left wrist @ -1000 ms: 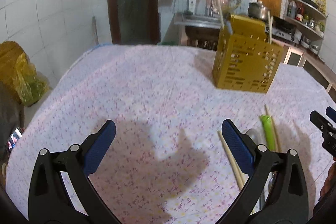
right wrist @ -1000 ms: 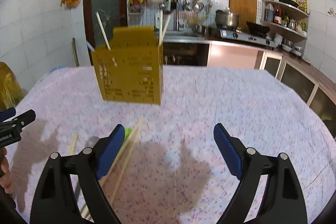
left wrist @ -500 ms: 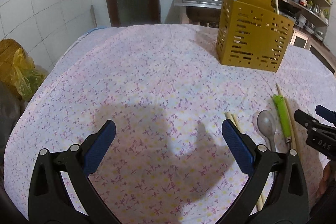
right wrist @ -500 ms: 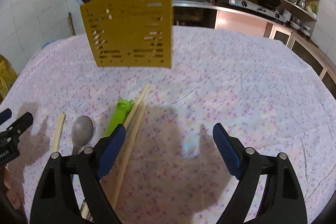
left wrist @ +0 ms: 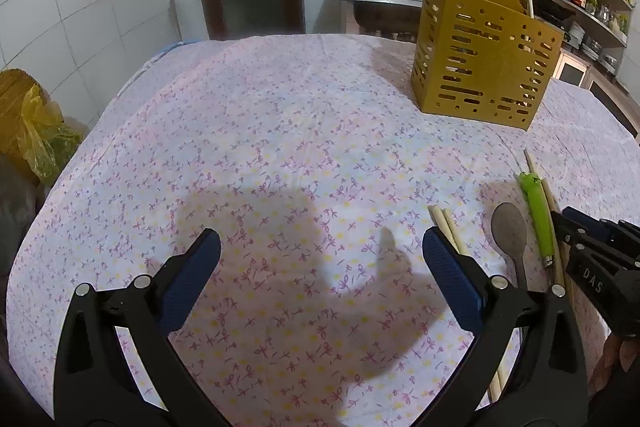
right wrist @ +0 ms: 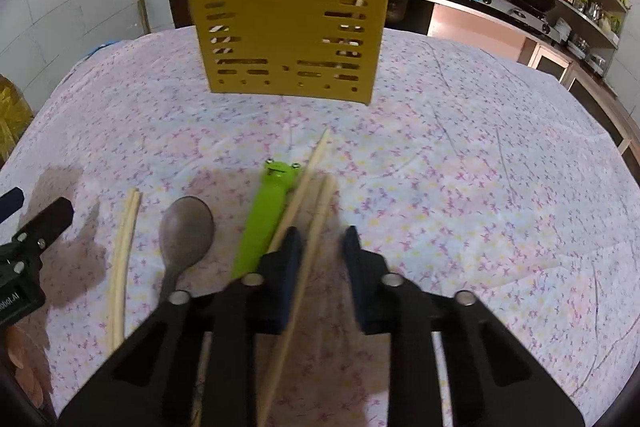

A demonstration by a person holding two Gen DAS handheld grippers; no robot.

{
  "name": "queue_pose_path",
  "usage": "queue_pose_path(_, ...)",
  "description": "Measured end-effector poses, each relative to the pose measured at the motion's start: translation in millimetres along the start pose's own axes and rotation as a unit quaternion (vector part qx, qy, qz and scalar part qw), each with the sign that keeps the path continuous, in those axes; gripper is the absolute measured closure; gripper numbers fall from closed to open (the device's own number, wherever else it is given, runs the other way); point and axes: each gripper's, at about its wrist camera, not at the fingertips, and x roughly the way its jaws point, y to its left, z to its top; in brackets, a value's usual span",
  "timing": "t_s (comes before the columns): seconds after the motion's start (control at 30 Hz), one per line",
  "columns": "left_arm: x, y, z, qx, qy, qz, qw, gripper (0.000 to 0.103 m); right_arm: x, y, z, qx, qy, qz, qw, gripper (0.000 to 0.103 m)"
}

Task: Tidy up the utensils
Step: 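Lower the right gripper onto a wooden chopstick and close it, then lower the left gripper onto another wooden chopstick and close it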

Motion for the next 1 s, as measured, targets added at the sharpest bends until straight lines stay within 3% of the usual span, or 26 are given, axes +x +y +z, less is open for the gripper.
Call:
queue_pose_path(0.23, -5, -5, 2, -0.007, 0.005, -0.016, 0.9998, 0.005, -6, -18, -4, 0.008, 0.001, 0.010, 1.000, 0.096)
queue_pose_path(0.53, 7, -22, 4, -0.021, 0.032, -0.049, 0.9981, 0.005, -12, -52, -13, 0.020, 0.007, 0.009, 1.000, 0.097)
queue_pose_path(1.0, 13, -27, -5, -0.013, 0.036, -0.018, 0.9991, 0.005, -12, -57, -17, 0.021, -0.001, 0.015, 1.000, 0.096)
